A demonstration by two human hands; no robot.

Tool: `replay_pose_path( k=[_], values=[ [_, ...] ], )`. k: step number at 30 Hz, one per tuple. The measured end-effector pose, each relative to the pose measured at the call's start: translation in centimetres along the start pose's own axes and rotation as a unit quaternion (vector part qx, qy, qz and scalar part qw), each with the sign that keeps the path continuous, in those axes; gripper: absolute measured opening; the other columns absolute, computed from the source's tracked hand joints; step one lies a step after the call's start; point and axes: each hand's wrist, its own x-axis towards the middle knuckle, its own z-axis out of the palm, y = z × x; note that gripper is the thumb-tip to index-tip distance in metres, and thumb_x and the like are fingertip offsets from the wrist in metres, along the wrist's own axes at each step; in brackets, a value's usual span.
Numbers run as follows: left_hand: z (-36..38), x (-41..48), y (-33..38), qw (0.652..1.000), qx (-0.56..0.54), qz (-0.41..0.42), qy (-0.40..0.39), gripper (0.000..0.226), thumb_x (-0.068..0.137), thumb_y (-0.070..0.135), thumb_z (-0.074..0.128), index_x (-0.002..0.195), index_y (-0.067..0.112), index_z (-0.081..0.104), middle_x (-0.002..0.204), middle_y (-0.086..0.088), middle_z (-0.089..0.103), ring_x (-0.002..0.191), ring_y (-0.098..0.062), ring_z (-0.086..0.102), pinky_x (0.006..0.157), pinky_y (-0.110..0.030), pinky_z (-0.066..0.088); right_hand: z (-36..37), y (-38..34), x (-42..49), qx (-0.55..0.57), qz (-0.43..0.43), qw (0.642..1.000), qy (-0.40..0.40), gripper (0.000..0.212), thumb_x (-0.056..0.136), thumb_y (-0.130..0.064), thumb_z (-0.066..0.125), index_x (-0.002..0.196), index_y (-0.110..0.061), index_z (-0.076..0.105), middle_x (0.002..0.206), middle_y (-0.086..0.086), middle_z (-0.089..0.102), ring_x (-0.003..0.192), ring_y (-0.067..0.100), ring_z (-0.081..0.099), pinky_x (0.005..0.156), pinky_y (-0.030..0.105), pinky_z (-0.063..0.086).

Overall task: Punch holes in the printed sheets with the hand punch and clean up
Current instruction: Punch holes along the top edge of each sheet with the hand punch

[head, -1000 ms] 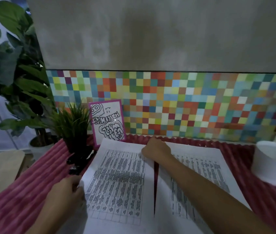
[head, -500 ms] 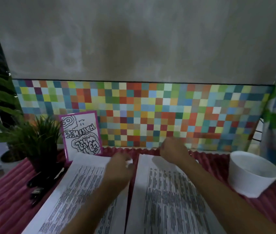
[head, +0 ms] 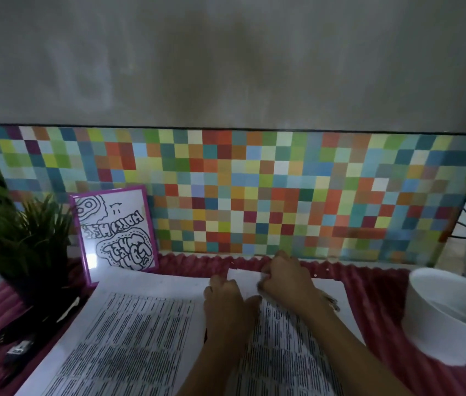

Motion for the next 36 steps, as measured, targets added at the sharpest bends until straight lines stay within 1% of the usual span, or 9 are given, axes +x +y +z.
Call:
replay_pose_path(
  k=[4,8,12,14,18,22,29,34,36],
  values=[
    [0.0,0.0,-0.1,1.000,-0.020,0.004,0.005,0.040,0.081,0.040,0.073,0.093,0.004,0.062,0.113,-0.011,0.053,0.100,-0.026,0.052,0.088,-0.035,0.048,0.4,0.2,-0.1,0.000,-0.002,1.000,0.025,0.015,0.081,-0.026,0.069,0.092,-0.017,0.074,0.102,0.002,0.056,0.099,0.024,0.055,0.085,0.041,0.051],
    [0.0,0.0,-0.3,0.998,-0.056,0.006,0.020,0.047,0.079,0.034,0.077,0.111,0.002,0.063,0.120,-0.011,0.053,0.108,-0.025,0.052,0.093,-0.032,0.047,0.8,0.5,0.6,0.044,0.014,0.999,-0.004,0.010,0.075,-0.029,0.073,0.082,-0.023,0.070,0.095,-0.001,0.061,0.090,0.023,0.061,0.083,0.044,0.054],
    [0.0,0.1,-0.3,0.997,-0.066,0.007,0.025,0.047,0.079,0.033,0.077,0.111,0.002,0.061,0.119,-0.010,0.052,0.105,-0.022,0.052,0.092,-0.028,0.046,0.1,0.4,1.5,0.098,0.022,0.993,-0.061,0.006,0.074,-0.017,0.067,0.076,-0.011,0.069,0.079,0.013,0.068,0.064,0.019,0.062,0.063,0.042,0.058],
    [0.0,0.1,-0.5,0.997,-0.075,0.006,0.023,0.046,0.080,0.032,0.077,0.110,0.002,0.060,0.119,-0.010,0.051,0.103,-0.020,0.050,0.089,-0.025,0.044,-0.2,0.2,1.7,0.125,0.016,0.989,-0.080,0.005,0.074,-0.011,0.066,0.075,-0.014,0.069,0.077,0.007,0.068,0.065,0.020,0.062,0.057,0.035,0.052],
    [0.0,0.2,-0.6,0.997,-0.076,0.004,0.029,0.048,0.080,0.031,0.077,0.113,0.002,0.059,0.120,-0.010,0.050,0.105,-0.022,0.051,0.089,-0.025,0.042,0.5,0.0,1.9,0.090,0.008,0.996,-0.021,0.009,0.069,-0.020,0.070,0.074,-0.025,0.076,0.078,-0.011,0.071,0.071,0.013,0.065,0.067,0.035,0.059],
    [0.1,0.3,-0.6,0.995,-0.090,0.003,0.036,0.057,0.079,0.029,0.078,0.124,0.002,0.055,0.124,-0.010,0.049,0.112,-0.024,0.050,0.095,-0.027,0.041,0.8,-0.1,1.8,0.096,0.016,0.995,0.014,0.007,0.068,-0.019,0.073,0.068,-0.026,0.074,0.073,-0.012,0.070,0.071,0.012,0.065,0.069,0.039,0.059],
    [0.4,0.5,-0.7,0.995,-0.092,0.027,0.036,0.042,0.084,0.026,0.073,0.119,0.006,0.059,0.122,-0.009,0.055,0.115,-0.022,0.048,0.097,-0.029,0.038,0.2,-0.2,1.4,0.106,0.002,0.994,-0.018,0.016,0.069,-0.011,0.069,0.057,-0.022,0.066,0.062,-0.008,0.065,0.065,0.016,0.063,0.066,0.038,0.057],
    [0.6,1.0,-1.0,0.994,-0.104,0.011,0.040,0.054,0.080,0.023,0.075,0.124,0.005,0.051,0.119,-0.010,0.058,0.111,-0.027,0.052,0.092,-0.034,0.042,0.0,-0.4,1.0,0.099,-0.019,0.994,-0.038,0.009,0.070,-0.014,0.066,0.072,-0.021,0.071,0.070,-0.009,0.067,0.070,0.017,0.064,0.067,0.039,0.057],
    [0.8,1.2,-1.2,0.995,-0.093,0.012,0.023,0.048,0.082,0.025,0.072,0.121,0.004,0.053,0.116,-0.011,0.060,0.109,-0.028,0.053,0.089,-0.034,0.043,0.0,-0.6,1.0,0.088,-0.032,0.994,-0.050,0.019,0.071,-0.016,0.066,0.084,-0.026,0.076,0.081,-0.007,0.072,0.075,0.019,0.065,0.070,0.038,0.057]
  ],
)
